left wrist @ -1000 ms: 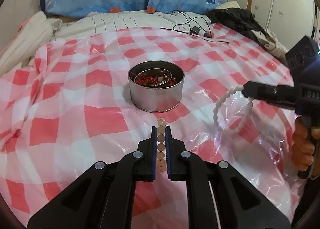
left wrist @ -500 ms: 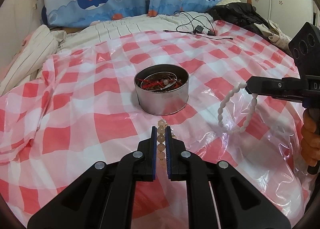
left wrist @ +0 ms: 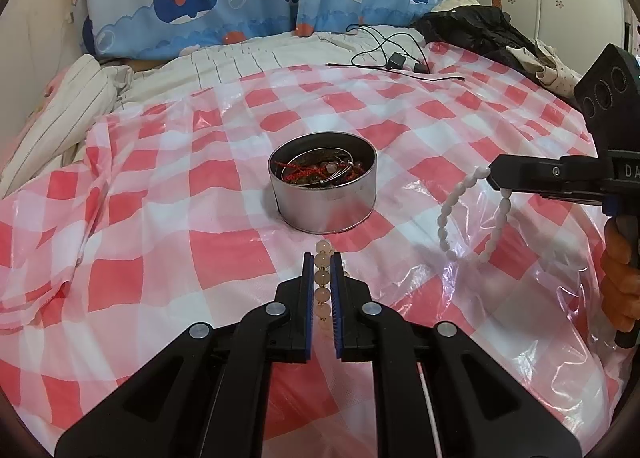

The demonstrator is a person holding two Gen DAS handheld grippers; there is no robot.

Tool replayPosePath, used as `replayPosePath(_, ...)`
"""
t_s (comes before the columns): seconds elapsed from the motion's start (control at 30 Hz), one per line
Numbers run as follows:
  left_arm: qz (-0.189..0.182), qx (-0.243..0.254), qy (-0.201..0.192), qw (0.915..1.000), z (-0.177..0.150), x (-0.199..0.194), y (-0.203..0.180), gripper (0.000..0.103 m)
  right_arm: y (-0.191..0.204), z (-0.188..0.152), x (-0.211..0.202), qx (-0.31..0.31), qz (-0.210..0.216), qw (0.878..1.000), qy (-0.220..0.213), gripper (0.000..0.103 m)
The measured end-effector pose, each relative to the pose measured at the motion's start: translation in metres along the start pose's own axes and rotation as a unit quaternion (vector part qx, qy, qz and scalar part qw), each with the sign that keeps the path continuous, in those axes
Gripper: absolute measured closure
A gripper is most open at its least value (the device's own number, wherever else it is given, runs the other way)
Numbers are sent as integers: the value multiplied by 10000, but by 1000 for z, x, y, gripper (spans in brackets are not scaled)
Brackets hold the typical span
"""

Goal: Organize jewelry
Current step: 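Lift the peach bead bracelet with the left gripper while the right lifts the pearl bracelet toward the tin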

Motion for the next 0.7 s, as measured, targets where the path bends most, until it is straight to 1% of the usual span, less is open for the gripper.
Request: replayPosePath(0.7,29,10,-37,10000,2,-3,3,96,4,-6,5,42,56,10000,31,95)
Point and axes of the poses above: each gripper's, at about its wrist camera, not at the fingertips, and x roughly the way its jaws point, y to its left, z to its top, the point moved 9 cm from there along x, roughly the way its jaws point, and after that the axes turned 5 degrees about z, right-handed, at the moved point
